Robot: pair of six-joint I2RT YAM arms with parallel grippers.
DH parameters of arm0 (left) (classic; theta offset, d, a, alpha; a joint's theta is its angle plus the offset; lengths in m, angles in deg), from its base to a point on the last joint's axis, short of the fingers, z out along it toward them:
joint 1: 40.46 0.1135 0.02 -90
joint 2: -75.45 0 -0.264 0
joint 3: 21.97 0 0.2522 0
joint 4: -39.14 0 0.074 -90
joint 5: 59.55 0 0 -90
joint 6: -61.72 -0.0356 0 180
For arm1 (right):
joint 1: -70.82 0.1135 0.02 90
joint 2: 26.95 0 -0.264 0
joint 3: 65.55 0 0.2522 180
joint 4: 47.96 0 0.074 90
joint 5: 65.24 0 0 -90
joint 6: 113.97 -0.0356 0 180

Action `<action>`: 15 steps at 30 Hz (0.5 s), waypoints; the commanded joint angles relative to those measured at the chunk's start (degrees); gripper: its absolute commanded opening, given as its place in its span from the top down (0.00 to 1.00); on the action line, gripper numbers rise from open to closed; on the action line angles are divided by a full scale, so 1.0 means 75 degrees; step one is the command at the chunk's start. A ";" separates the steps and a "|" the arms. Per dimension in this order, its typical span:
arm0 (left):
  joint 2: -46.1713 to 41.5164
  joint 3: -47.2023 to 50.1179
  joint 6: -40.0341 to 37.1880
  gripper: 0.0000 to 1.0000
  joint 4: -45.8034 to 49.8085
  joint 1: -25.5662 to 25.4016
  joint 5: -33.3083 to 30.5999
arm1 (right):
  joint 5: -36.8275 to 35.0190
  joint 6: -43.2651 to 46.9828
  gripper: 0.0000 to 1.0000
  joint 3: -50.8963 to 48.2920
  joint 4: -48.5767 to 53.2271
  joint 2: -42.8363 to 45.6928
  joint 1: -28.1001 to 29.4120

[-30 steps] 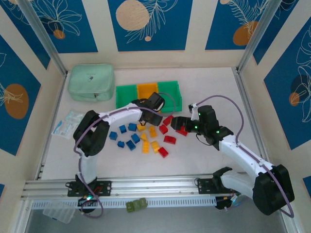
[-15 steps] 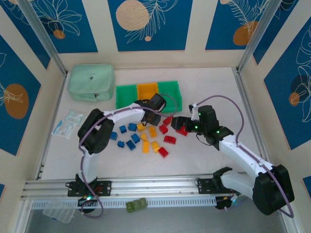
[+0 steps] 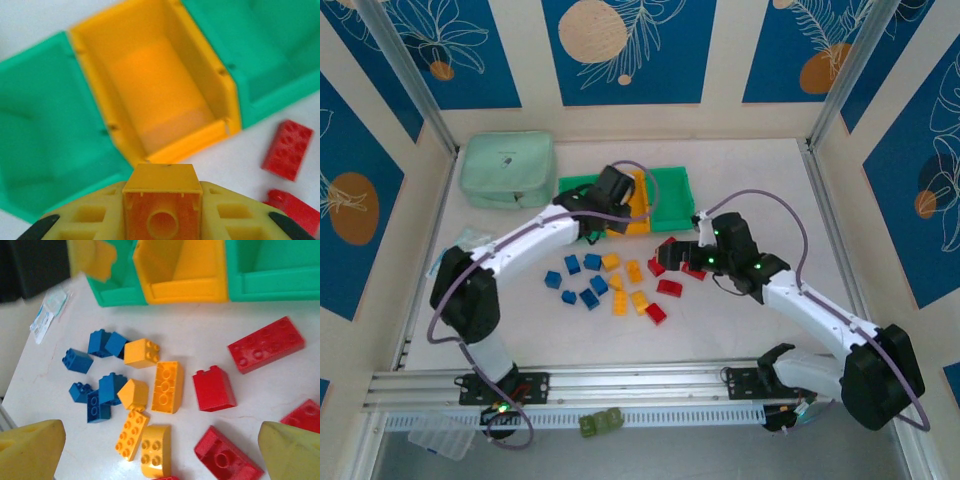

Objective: Sort the legos into containers by color
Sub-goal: Pick up the lego from the center of the table, then place the lego in the container.

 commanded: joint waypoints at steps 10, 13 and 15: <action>0.1429 -0.0522 0.0787 0.64 -0.0361 0.1716 0.0316 | -0.0001 -0.0170 0.01 0.0804 -0.0204 -0.0956 0.0527; 0.1691 -0.0872 0.0706 0.50 -0.0106 0.1738 0.0398 | -0.0066 -0.0077 0.01 0.0985 0.0115 -0.0818 0.0472; 0.1643 -0.1027 0.0644 0.48 0.0059 0.1741 0.0422 | -0.0065 -0.0026 0.01 0.1063 0.0304 -0.0694 0.0383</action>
